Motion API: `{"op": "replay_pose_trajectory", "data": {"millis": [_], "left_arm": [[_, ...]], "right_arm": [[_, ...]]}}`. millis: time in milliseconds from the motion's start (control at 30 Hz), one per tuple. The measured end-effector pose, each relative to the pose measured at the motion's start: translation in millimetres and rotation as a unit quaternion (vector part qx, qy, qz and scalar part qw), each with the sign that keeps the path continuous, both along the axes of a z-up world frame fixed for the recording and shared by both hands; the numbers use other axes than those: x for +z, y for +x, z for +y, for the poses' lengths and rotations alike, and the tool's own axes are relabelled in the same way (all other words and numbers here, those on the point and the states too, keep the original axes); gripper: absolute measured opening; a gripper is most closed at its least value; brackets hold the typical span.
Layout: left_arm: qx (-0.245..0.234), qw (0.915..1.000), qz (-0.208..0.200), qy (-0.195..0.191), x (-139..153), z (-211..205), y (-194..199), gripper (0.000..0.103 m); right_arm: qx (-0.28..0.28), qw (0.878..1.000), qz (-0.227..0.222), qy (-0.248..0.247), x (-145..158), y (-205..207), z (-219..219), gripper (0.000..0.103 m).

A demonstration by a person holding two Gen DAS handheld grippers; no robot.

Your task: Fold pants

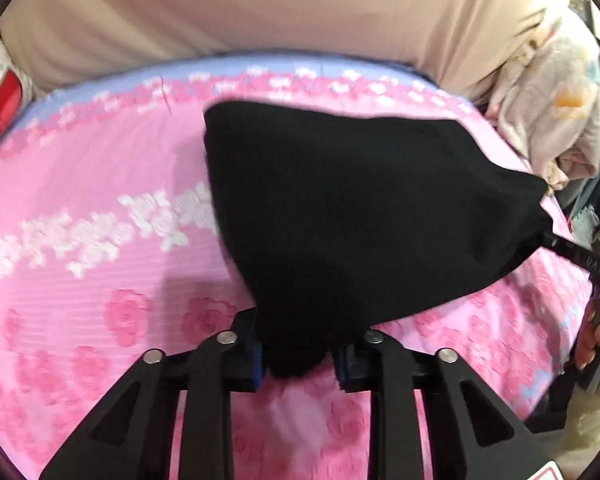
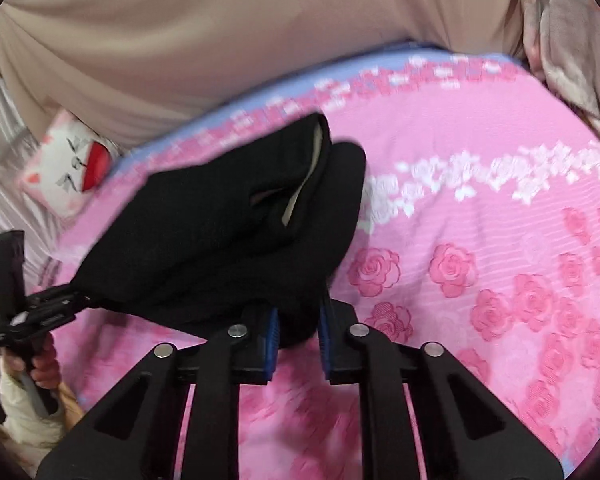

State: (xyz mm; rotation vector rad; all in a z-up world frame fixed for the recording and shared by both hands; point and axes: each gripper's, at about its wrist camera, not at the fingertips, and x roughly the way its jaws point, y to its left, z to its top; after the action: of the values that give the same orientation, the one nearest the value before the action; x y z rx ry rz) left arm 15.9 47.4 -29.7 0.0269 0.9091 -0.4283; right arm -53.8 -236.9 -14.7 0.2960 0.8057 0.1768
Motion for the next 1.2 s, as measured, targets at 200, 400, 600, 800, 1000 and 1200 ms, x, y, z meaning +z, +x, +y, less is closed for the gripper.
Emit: {"op": "replay_pose_trajectory", "data": {"millis": [200,400,600,800,1000,1200], "left_arm": [[-0.032,0.9978,0.054,0.024,-22,5,-43,0.024],[-0.039,0.9992,-0.008,0.006,26,29,-79,0.049],[0.003,0.9951,-0.097,-0.018,85,22,-49,0.076],[0.047,0.9913,-0.048,0.113,14,-21,-2,0.075],[0.054,0.9882,-0.042,0.137,-10,-5,-9,0.096],[0.077,0.9938,0.001,0.080,3,34,-12,0.094]], "right_arm": [[-0.005,0.997,0.071,-0.006,-40,-29,-16,0.017],[-0.035,0.998,0.047,-0.005,-3,-59,-45,0.023],[0.000,0.999,-0.009,0.045,21,-17,-29,0.077],[0.022,0.999,0.031,0.003,-8,10,7,0.029],[-0.030,0.997,0.048,-0.055,-9,-6,-21,0.011],[-0.081,0.996,0.041,0.017,-10,-29,-64,0.037]]}}
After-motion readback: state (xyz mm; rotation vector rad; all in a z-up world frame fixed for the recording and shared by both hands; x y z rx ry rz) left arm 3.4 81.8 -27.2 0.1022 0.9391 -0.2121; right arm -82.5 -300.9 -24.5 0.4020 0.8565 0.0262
